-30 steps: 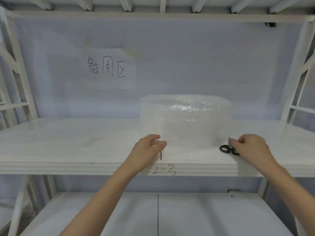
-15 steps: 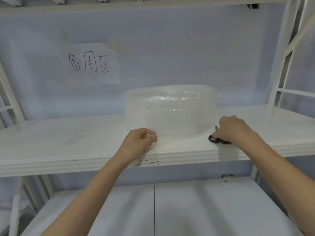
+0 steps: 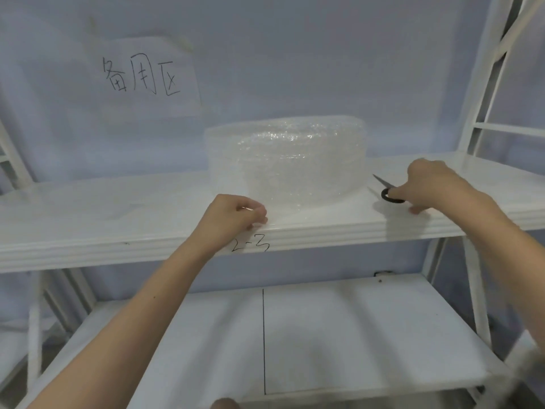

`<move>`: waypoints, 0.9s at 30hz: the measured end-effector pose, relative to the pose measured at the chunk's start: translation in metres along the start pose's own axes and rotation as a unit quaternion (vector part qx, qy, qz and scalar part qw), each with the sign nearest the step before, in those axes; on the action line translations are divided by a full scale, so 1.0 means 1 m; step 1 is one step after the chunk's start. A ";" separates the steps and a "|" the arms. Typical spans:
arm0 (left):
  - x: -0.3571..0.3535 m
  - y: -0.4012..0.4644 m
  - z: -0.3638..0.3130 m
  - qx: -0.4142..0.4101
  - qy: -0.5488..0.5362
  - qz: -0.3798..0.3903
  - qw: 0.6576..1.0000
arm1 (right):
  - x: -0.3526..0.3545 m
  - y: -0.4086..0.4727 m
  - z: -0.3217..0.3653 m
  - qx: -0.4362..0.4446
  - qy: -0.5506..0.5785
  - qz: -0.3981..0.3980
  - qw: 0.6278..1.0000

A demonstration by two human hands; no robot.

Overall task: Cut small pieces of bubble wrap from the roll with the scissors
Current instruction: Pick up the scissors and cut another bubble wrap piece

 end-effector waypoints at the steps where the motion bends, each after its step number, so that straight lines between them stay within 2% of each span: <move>1: 0.000 -0.001 0.000 0.000 0.006 0.003 1.000 | 0.004 -0.003 -0.009 -0.004 0.042 0.002 0.999; 3: 0.001 -0.003 0.000 -0.001 0.012 0.008 1.000 | 0.002 -0.012 -0.026 0.008 0.216 0.031 0.976; 4: 0.001 -0.004 -0.001 -0.004 0.009 0.009 1.000 | -0.003 -0.020 -0.031 0.022 0.333 0.061 0.941; 6: 0.000 -0.005 -0.003 -0.008 -0.001 0.008 1.000 | -0.019 -0.039 -0.027 0.052 0.526 0.148 0.836; 7: -0.001 -0.006 -0.005 -0.007 -0.006 0.009 1.000 | -0.028 -0.050 -0.020 0.067 0.583 0.195 0.786; 8: -0.003 -0.007 -0.008 -0.006 -0.010 0.010 1.000 | -0.037 -0.061 -0.011 0.085 0.609 0.236 0.752; 9: -0.006 -0.007 -0.010 -0.008 -0.017 0.010 1.000 | -0.046 -0.069 -0.001 0.107 0.611 0.265 0.738; 12: -0.013 -0.010 -0.014 -0.024 -0.029 -0.011 0.999 | -0.072 -0.092 0.031 0.163 0.593 0.306 0.727; 16: -0.020 -0.015 -0.011 -0.037 -0.035 -0.045 0.998 | -0.112 -0.108 0.061 0.220 0.600 0.375 0.672; 19: -0.017 -0.017 -0.005 -0.025 -0.044 -0.071 0.996 | -0.146 -0.114 0.064 0.223 0.584 0.430 0.651; 22: -0.011 -0.018 0.002 -0.008 -0.049 -0.080 0.996 | -0.171 -0.118 0.059 0.199 0.577 0.455 0.649; 27: -0.013 -0.017 -0.002 -0.017 -0.055 -0.073 0.996 | -0.184 -0.112 0.064 0.180 0.583 0.451 0.652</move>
Point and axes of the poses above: each hand's wrist, its own y-axis towards the middle knuckle, its own x-axis out of the back of the hand, z = x × y, the point moved 4 cm from there along y, towards the middle knuckle, and after that the axes turned 10 degrees about z, right-handed, at the moved point
